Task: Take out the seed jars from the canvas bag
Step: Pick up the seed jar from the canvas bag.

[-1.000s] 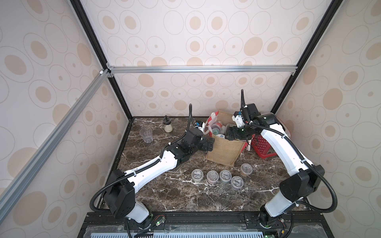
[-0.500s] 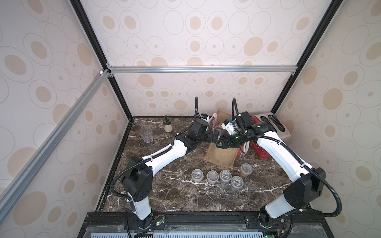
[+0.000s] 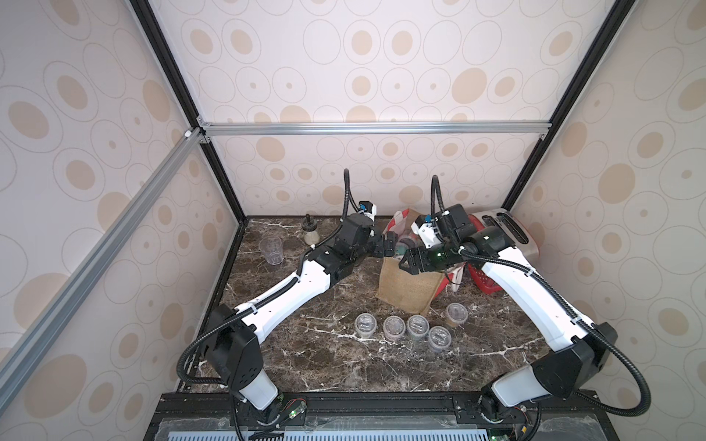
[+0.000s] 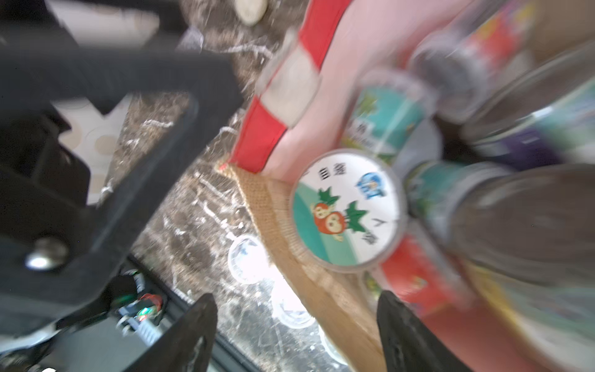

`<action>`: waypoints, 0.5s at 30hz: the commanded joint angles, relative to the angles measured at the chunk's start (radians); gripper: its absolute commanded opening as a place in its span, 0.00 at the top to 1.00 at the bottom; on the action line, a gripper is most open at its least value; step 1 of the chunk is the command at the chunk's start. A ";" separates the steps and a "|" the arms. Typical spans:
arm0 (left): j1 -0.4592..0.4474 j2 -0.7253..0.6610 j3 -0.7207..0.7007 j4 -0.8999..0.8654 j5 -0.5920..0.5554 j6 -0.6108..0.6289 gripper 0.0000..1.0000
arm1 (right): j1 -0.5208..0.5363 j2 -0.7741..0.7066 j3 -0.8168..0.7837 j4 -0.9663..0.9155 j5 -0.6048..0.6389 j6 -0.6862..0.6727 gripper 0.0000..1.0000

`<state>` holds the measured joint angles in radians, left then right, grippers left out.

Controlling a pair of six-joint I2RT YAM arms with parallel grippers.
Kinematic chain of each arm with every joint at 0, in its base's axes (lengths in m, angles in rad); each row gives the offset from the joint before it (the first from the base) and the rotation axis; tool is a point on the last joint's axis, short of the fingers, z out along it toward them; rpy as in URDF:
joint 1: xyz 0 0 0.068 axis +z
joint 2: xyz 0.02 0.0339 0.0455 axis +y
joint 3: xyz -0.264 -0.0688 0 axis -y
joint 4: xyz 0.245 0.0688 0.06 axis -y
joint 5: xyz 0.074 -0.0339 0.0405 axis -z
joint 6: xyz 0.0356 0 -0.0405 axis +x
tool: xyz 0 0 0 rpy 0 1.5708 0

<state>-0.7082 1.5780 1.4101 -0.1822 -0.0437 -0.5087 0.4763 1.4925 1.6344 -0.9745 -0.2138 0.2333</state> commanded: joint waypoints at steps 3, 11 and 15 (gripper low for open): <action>-0.041 -0.069 -0.076 -0.043 -0.056 -0.026 0.02 | -0.028 -0.004 0.077 -0.106 0.247 -0.121 0.11; -0.050 -0.129 -0.167 -0.051 -0.074 -0.030 0.02 | -0.038 0.096 0.190 -0.275 0.321 -0.269 0.02; -0.050 -0.134 -0.179 -0.055 -0.074 -0.023 0.02 | -0.038 0.138 0.202 -0.332 0.388 -0.339 0.00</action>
<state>-0.7567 1.4746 1.2316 -0.2249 -0.0967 -0.5274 0.4374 1.6035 1.8160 -1.2011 0.1028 -0.0135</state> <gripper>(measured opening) 0.984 0.995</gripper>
